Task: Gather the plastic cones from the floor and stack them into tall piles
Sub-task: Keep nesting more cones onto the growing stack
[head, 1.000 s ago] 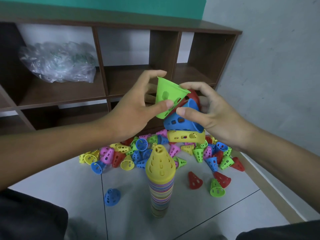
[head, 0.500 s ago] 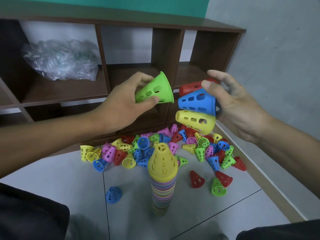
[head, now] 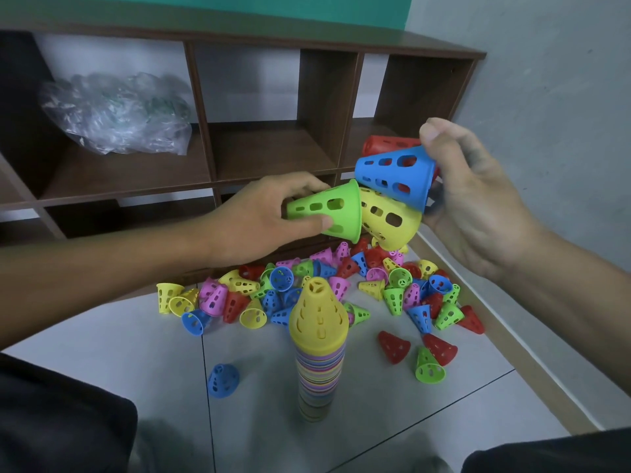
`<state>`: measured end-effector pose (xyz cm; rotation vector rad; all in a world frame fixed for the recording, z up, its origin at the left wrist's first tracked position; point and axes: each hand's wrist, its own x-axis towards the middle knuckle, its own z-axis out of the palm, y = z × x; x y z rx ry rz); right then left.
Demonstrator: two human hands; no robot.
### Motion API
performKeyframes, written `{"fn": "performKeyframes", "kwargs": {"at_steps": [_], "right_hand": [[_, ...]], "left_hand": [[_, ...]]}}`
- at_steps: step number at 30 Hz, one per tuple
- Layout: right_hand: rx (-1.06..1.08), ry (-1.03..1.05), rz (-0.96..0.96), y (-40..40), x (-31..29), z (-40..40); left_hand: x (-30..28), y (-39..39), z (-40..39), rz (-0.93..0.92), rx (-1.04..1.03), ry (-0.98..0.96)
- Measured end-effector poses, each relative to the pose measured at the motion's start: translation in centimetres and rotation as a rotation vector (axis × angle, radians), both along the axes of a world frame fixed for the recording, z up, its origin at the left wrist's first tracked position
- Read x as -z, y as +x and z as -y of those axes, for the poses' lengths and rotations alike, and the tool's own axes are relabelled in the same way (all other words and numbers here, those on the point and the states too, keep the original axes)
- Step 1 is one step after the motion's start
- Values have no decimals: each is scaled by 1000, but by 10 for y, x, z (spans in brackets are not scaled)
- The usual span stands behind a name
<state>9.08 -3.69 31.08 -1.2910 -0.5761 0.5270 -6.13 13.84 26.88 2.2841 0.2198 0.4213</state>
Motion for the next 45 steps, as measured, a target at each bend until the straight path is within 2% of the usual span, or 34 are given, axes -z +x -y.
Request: {"fn": "performKeyframes", "kwargs": {"at_steps": [9,15,24,32,38,42,45], "right_hand": [[130,14,-10,2,2,-7],[134,-12,-26,-1,2,-14],[-3,-28,-186,-16,4,-29],[-56,-15,-362,-15,3,-36],[-39,-16,-323,-9,5,-32],[4,-9,-317,0,4,-25],[13,-52,-235,2,8,-19]], "left_hand": [[0,9,-2,-22,37,-47],[-2,14,-6,-92,68,-49],[-7,20,6,-120,136,-30],[0,26,23,-11,-7,-57],[-2,23,12,-13,-42,-38],[-7,16,-4,-9,-130,-89],[-10,11,-11,21,-149,-161]]}}
